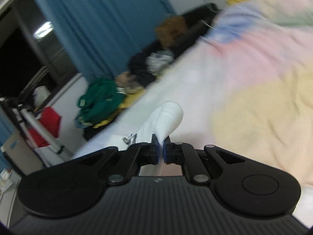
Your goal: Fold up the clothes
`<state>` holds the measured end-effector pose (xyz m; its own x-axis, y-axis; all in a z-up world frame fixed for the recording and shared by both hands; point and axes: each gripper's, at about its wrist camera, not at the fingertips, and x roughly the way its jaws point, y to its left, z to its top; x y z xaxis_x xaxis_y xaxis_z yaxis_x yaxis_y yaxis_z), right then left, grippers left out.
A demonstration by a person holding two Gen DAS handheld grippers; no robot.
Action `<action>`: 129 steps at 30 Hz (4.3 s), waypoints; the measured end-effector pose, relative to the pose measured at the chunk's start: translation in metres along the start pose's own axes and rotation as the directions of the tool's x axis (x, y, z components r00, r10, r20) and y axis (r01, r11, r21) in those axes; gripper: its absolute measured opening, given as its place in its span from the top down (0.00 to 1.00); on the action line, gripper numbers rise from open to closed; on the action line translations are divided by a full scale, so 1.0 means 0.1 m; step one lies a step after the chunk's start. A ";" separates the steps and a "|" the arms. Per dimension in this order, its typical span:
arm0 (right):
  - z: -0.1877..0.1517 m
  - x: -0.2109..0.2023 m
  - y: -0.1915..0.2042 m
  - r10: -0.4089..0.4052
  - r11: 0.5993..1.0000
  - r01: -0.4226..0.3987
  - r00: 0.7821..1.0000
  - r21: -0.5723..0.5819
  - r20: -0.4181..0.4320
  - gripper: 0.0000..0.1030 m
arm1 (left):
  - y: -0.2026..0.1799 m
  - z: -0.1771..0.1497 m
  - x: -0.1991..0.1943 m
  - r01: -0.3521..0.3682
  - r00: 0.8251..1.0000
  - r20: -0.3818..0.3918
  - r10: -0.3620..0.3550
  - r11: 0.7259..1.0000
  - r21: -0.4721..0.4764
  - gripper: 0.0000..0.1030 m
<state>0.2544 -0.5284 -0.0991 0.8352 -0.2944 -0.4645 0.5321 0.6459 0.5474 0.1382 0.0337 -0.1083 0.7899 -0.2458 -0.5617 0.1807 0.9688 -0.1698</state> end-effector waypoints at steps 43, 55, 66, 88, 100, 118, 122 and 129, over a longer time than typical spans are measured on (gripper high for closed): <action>-0.67 -1.97 -0.10 -0.028 0.999 0.035 0.970 0.023 -0.243 0.29 | 0.15 -0.02 -0.73 -0.067 0.997 0.029 0.071 0.990 -0.122 0.08; -0.76 -2.05 -0.50 -0.127 0.969 0.169 0.966 0.178 -0.226 0.29 | 0.54 0.07 -0.88 -0.088 0.994 0.028 0.103 0.935 -0.343 0.10; -0.48 -1.80 -1.17 -0.190 0.899 0.258 0.958 0.354 -0.215 0.29 | 1.28 -0.14 -1.53 -0.129 0.990 -0.129 0.054 0.707 -0.696 0.10; -0.38 -2.18 -1.79 -0.305 0.778 0.314 0.946 0.543 -0.110 0.28 | 2.07 -0.61 -2.02 -0.292 0.949 -0.314 0.012 0.403 -0.867 0.11; -0.50 -1.64 -1.47 -0.081 0.883 0.168 0.974 0.439 -0.210 0.29 | 2.18 -0.68 -1.67 -0.283 0.956 -0.294 0.028 0.371 -0.885 0.11; -0.56 -1.41 -1.44 -0.063 0.886 0.164 0.969 0.434 -0.238 0.29 | 2.22 -0.76 -1.64 -0.225 0.973 -0.231 0.032 0.387 -0.894 0.08; -0.61 -1.34 -1.50 -0.077 0.876 0.199 0.957 0.440 -0.279 0.30 | 2.20 -0.76 -1.68 -0.207 0.977 -0.211 0.032 0.396 -0.895 0.08; -0.55 -1.47 -1.43 0.087 0.857 -0.003 0.986 0.515 -0.139 0.28 | 2.12 -0.67 -1.79 -0.115 0.993 -0.113 0.032 0.452 -0.885 0.08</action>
<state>0.0478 -0.5384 -0.1475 0.8509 -0.1359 -0.5074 0.5250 0.1918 0.8292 -0.0046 0.2810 -0.0977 0.7243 -0.2171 -0.6544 -0.5272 0.4374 -0.7285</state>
